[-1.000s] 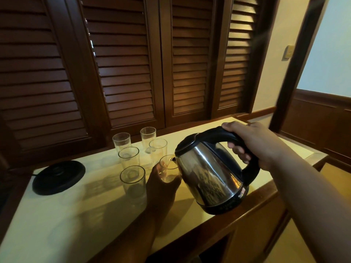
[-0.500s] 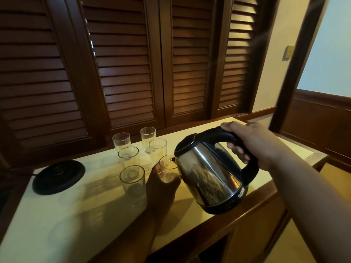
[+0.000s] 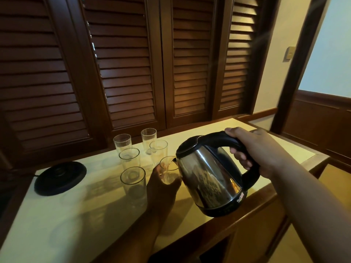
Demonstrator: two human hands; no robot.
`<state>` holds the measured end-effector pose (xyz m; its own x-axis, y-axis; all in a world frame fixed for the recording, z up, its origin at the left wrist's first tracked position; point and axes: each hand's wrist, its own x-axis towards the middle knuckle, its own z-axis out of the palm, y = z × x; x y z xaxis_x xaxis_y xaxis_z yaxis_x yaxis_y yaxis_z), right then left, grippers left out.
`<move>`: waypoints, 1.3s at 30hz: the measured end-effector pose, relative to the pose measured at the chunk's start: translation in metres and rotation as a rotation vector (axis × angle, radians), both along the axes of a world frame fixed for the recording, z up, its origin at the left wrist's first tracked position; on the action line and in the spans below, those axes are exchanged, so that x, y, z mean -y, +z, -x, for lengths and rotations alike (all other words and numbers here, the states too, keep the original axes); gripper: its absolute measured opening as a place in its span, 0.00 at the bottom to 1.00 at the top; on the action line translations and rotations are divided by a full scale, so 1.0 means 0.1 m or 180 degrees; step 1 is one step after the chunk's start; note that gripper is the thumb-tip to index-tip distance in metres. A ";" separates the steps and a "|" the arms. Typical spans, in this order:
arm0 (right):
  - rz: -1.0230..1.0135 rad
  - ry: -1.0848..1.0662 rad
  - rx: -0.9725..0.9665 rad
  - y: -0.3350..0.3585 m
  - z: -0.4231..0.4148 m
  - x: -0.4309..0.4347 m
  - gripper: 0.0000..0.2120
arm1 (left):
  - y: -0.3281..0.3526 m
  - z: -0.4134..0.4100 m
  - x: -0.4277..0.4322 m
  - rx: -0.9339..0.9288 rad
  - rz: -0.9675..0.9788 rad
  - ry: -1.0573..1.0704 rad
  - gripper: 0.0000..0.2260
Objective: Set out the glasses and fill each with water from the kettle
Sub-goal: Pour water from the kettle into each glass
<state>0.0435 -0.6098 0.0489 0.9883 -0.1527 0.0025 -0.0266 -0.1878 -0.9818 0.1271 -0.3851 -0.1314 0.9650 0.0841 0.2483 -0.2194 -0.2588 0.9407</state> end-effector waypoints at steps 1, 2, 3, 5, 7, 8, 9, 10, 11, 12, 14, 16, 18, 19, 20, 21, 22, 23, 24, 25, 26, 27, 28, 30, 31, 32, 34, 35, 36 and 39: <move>-0.0060 -0.0047 -0.0010 -0.04 0.01 0.02 0.21 | 0.00 0.00 0.00 -0.0035 -0.0021 0.0007 0.35; -0.0141 -0.0079 -0.0010 -0.08 0.03 0.03 0.21 | 0.00 -0.01 0.00 -0.0063 -0.0064 0.0006 0.36; -0.0245 -0.0092 0.0006 -0.13 0.05 0.05 0.21 | 0.00 -0.01 0.01 -0.0081 -0.0115 0.0010 0.37; -0.0478 -0.0101 0.0103 -0.21 0.09 0.08 0.21 | 0.01 -0.01 0.01 -0.0053 -0.0230 0.0035 0.37; -0.0618 -0.0103 0.0230 -0.28 0.13 0.12 0.21 | 0.01 -0.02 0.02 -0.0029 -0.0324 0.0099 0.36; -0.0647 -0.0120 0.0295 -0.31 0.15 0.13 0.21 | 0.01 -0.03 0.01 -0.0027 -0.0343 0.0124 0.36; -0.0670 -0.0155 0.0355 -0.33 0.15 0.14 0.22 | 0.00 -0.04 0.01 -0.0046 -0.0351 0.0142 0.35; -0.0697 -0.0194 0.0414 -0.36 0.16 0.16 0.22 | 0.01 -0.04 0.01 -0.0065 -0.0351 0.0164 0.35; -0.0727 -0.0224 0.0471 -0.38 0.17 0.17 0.22 | 0.01 -0.03 0.02 -0.0083 -0.0329 0.0194 0.35; -0.0751 -0.0252 0.0531 -0.40 0.17 0.20 0.22 | 0.03 -0.03 0.03 -0.0110 -0.0295 0.0212 0.34; -0.0835 -0.0273 0.0642 -0.45 0.17 0.23 0.22 | 0.05 -0.01 0.03 -0.0145 -0.0259 0.0197 0.34; -0.0950 -0.0222 0.0715 -0.49 0.15 0.28 0.20 | 0.09 0.01 0.04 -0.0144 -0.0295 0.0194 0.36; -0.1087 -0.0267 0.0695 -0.52 0.10 0.34 0.18 | 0.13 0.03 0.05 -0.0095 -0.0372 0.0268 0.40; -0.1166 -0.0265 0.0669 -0.54 0.07 0.37 0.17 | 0.15 0.05 0.07 -0.0069 -0.0416 0.0340 0.42; -0.1210 -0.0240 0.0665 -0.56 0.05 0.40 0.16 | 0.18 0.09 0.10 -0.0061 -0.0456 0.0426 0.43; -0.1202 -0.0189 0.0692 -0.58 0.03 0.44 0.16 | 0.20 0.13 0.14 -0.0040 -0.0493 0.0536 0.44; -0.1167 -0.0162 0.0752 -0.61 0.02 0.46 0.17 | 0.22 0.17 0.17 0.0005 -0.0533 0.0627 0.44; -0.1126 -0.0137 0.0813 -0.63 0.00 0.49 0.17 | 0.25 0.23 0.21 0.0094 -0.0580 0.0725 0.43; -0.1095 -0.0140 0.0861 -0.65 -0.01 0.51 0.18 | 0.26 0.27 0.23 0.0212 -0.0611 0.0796 0.41; -0.1060 -0.0166 0.0890 -0.67 -0.02 0.52 0.18 | 0.28 0.32 0.26 0.0340 -0.0649 0.0848 0.39; -0.1036 -0.0193 0.0902 -0.69 -0.04 0.53 0.18 | 0.31 0.35 0.27 0.0461 -0.0698 0.0910 0.38; -0.1008 -0.0232 0.0906 -0.69 -0.06 0.53 0.19 | 0.34 0.37 0.27 0.0558 -0.0767 0.0969 0.36; -0.0982 -0.0284 0.0902 -0.70 -0.08 0.52 0.19 | 0.38 0.39 0.26 0.0654 -0.0839 0.1014 0.35; -0.0897 -0.0356 0.0926 -0.71 -0.11 0.51 0.20 | 0.46 0.43 0.23 0.0876 -0.1072 0.1069 0.31; -0.0838 -0.0372 0.0950 -0.72 -0.13 0.50 0.22 | 0.50 0.45 0.21 0.0972 -0.1188 0.1085 0.28; -0.0798 -0.0388 0.0977 -0.73 -0.15 0.49 0.23 | 0.55 0.47 0.19 0.0996 -0.1248 0.1087 0.25; -0.0763 -0.0426 0.1007 -0.74 -0.20 0.47 0.24 | 0.70 0.49 0.13 0.0955 -0.1247 0.1053 0.17; -0.0771 -0.0448 0.1002 -0.74 -0.23 0.47 0.24 | 0.78 0.48 0.09 0.0984 -0.1294 0.1014 0.13; -0.0785 -0.0475 0.0987 -0.75 -0.27 0.45 0.24 | 0.88 0.45 0.03 0.1047 -0.1370 0.0981 0.11; -0.0820 -0.0568 0.0957 -0.75 -0.37 0.43 0.24 | 1.17 0.25 -0.18 0.1003 -0.1585 0.0648 0.12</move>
<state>0.0808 -0.6524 -0.0264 0.9074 -0.3544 0.2257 0.2580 0.0459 -0.9651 0.1023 -0.3671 -0.0148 0.8158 0.0595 0.5752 -0.3669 -0.7156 0.5944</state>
